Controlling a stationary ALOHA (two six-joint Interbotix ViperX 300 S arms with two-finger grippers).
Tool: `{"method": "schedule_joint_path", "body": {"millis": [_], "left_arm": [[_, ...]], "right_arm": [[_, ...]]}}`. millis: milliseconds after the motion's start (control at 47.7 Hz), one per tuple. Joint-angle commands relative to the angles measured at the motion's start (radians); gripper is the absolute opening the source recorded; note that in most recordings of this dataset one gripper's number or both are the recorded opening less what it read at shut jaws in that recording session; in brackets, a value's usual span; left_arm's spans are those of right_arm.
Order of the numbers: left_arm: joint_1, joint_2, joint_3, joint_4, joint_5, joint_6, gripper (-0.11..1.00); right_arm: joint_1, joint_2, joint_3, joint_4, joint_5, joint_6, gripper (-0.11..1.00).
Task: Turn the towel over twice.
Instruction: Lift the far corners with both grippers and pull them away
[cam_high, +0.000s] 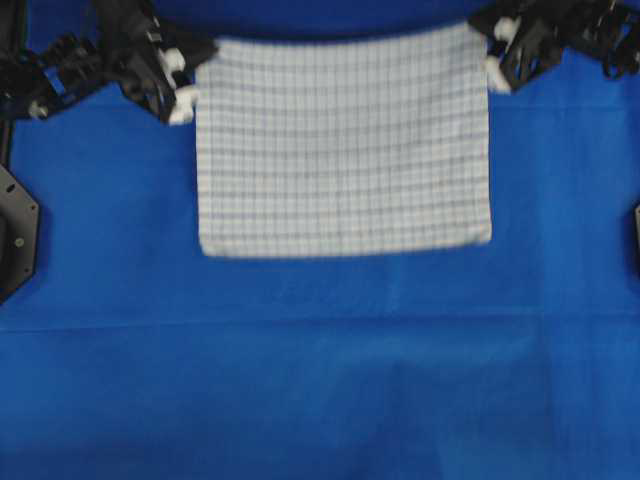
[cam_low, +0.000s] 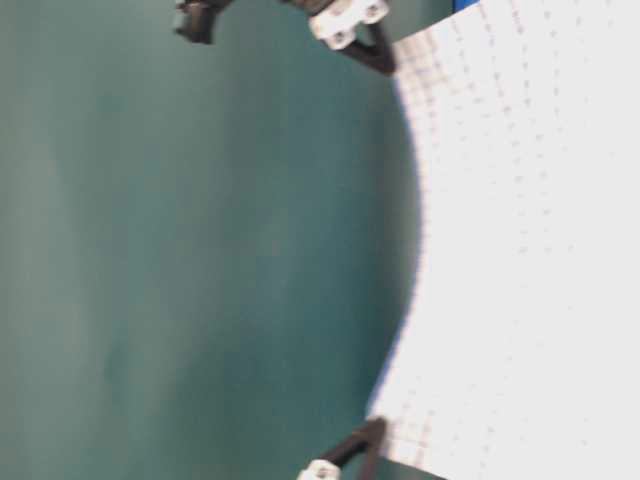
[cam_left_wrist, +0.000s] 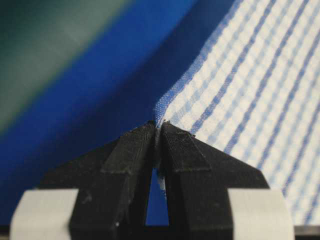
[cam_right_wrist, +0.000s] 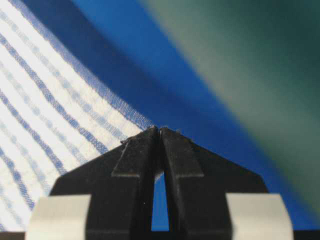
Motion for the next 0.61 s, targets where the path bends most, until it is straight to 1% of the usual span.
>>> {"method": "schedule_joint_path", "body": {"millis": [0, 126, 272, 356, 440, 587], "left_arm": [[0.038, -0.074, -0.037, -0.003, 0.009, 0.000, 0.03], [0.084, -0.146, -0.064, -0.003, 0.032, 0.006, 0.03], [0.124, -0.206, -0.084, -0.003, 0.031, 0.048, 0.03], [0.126, -0.221, -0.091, -0.003, 0.029, 0.071, 0.03], [0.121, -0.229, -0.087, -0.003, 0.012, 0.071, 0.03], [0.095, -0.247, -0.071, -0.003, -0.081, 0.074, 0.03]], "right_arm": [[-0.028, -0.048, -0.054, -0.003, 0.021, -0.017, 0.05], [-0.054, -0.080, -0.109, -0.003, 0.054, -0.051, 0.05], [-0.058, -0.109, -0.161, -0.003, 0.087, -0.078, 0.05], [-0.058, -0.130, -0.189, -0.003, 0.110, -0.094, 0.05], [-0.060, -0.164, -0.218, -0.005, 0.150, -0.104, 0.05], [-0.051, -0.232, -0.249, -0.009, 0.230, -0.123, 0.05]]}}
